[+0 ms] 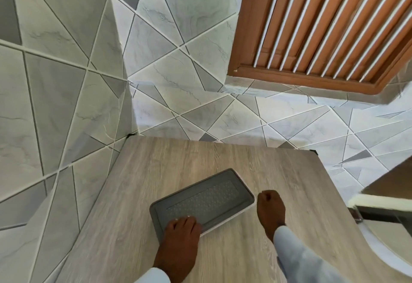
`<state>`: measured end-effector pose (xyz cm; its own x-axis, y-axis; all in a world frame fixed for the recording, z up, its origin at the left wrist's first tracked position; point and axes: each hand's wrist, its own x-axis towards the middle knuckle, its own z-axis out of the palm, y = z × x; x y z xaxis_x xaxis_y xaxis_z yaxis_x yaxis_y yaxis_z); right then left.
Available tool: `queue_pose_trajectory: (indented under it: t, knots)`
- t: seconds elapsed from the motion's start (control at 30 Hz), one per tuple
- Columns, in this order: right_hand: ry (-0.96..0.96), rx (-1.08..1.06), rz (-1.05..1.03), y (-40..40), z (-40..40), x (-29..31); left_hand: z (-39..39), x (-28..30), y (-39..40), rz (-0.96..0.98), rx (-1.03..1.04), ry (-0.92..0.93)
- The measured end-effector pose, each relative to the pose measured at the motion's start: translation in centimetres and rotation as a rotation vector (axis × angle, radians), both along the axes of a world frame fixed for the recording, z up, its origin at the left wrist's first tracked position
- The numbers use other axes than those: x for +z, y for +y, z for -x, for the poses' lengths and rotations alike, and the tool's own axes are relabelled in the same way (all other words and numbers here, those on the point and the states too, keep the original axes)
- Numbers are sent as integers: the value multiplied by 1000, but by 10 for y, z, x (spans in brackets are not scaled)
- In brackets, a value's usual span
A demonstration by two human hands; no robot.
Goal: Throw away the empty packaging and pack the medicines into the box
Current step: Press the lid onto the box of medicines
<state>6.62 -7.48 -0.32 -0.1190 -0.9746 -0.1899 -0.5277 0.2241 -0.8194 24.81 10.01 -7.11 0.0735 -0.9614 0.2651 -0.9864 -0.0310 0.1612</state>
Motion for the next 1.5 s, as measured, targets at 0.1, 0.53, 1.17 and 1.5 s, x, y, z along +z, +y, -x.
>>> queue_pose_trajectory:
  t: [0.1, 0.53, 1.17, 1.5]
  knots:
    - [150, 224, -86, -18, -4, -2, 0, -3, -3, 10, -17, 21]
    - [107, 395, -130, -51, 2, -24, 13, 18, -13, 110, 225, 142]
    - [744, 873, 365, -31, 10, -50, -30, 17, -71, -200, 797, 470]
    - [793, 832, 369, -30, 3, -57, 0, -1, -106, -327, 133, 15]
